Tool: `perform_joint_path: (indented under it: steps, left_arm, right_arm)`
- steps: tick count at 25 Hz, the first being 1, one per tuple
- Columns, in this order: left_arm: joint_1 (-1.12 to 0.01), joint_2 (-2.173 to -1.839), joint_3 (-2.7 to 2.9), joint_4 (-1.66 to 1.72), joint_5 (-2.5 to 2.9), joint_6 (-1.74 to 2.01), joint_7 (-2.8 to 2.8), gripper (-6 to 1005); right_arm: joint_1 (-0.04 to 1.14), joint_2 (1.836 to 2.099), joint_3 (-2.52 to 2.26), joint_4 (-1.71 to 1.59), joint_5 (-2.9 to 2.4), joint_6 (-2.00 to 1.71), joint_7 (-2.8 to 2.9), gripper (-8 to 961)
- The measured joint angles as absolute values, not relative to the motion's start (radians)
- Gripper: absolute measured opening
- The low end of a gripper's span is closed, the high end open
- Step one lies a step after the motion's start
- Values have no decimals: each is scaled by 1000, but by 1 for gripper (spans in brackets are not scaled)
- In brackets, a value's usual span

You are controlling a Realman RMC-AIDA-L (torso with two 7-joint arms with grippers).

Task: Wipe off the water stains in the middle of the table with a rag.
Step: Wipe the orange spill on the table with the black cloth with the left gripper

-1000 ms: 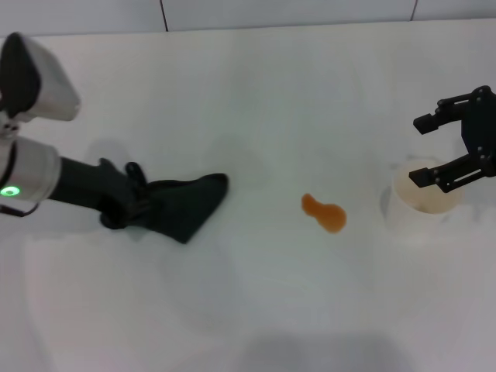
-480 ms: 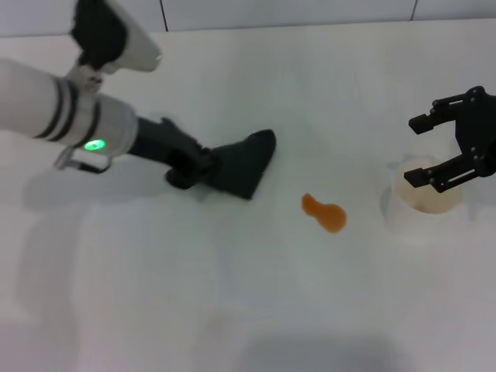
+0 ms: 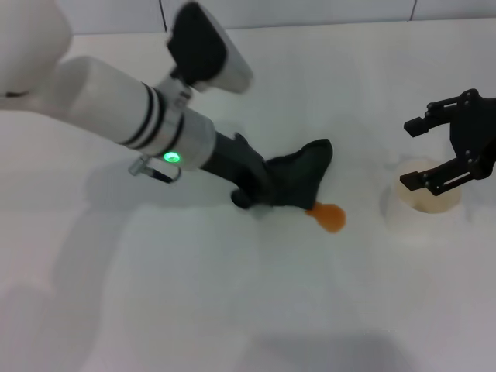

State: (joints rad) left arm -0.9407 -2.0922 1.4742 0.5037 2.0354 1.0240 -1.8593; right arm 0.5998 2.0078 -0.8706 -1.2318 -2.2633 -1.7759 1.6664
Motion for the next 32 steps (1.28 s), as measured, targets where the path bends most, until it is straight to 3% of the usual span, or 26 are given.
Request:
perform_joint_path:
  steps: [11, 32]
  left_arm:
    - [-930, -2094, 1736, 545, 1854, 1079, -1856, 104]
    - [-930, -2084, 1522, 542, 2009, 1003, -1937, 122]
  right_arm:
    - [600, 2009, -877, -1232, -2261, -1776, 1670, 856]
    - [600, 2007, -879, -1220, -2262, -1770, 1669, 856]
